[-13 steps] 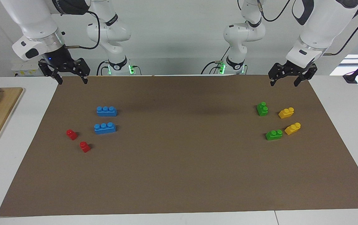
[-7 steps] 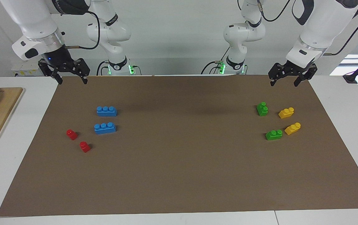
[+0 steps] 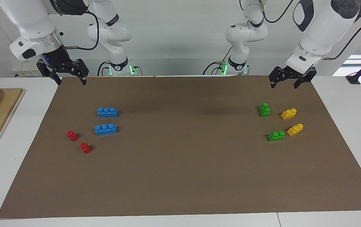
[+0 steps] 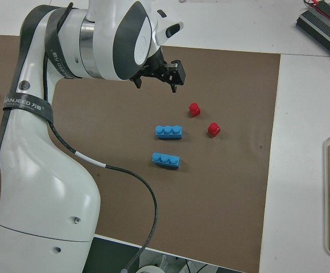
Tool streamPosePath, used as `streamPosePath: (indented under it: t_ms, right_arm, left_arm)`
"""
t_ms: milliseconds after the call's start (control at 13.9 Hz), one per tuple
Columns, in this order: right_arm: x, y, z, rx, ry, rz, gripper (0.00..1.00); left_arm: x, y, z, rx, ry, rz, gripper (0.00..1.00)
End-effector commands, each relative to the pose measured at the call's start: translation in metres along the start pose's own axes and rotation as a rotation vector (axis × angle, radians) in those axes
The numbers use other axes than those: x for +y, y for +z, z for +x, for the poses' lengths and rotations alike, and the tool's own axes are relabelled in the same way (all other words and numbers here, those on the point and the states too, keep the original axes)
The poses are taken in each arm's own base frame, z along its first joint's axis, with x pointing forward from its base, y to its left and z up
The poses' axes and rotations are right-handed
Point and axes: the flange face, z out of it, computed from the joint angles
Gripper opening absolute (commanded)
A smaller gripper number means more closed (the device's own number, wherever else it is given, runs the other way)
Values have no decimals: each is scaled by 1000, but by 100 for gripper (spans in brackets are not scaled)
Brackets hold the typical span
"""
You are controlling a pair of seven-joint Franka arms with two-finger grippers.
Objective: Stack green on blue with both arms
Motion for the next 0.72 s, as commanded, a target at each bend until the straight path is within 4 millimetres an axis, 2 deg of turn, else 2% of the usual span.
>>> streamPosePath:
  t_ms: [0, 143, 287, 574, 645]
  right_arm:
    - [2, 0, -1, -11, 58, -9, 100]
    - [3, 0, -1, -9, 116, -9, 99]
    - [2, 2, -1, -13, 219, -10, 97]
    - [3, 13, -1, -40, 573, 3, 97]
    - [12, 19, 0, -55, 677, 27, 97]
  left_arm:
    - [-13, 18, -19, 35, -32, 4, 100]
    - [-28, 38, -31, 27, -58, 8, 100]
    - [-33, 59, -45, 33, -75, 13, 100]
    - [-35, 103, -65, 44, -88, 22, 100]
    - [-35, 110, -65, 39, -87, 21, 100]
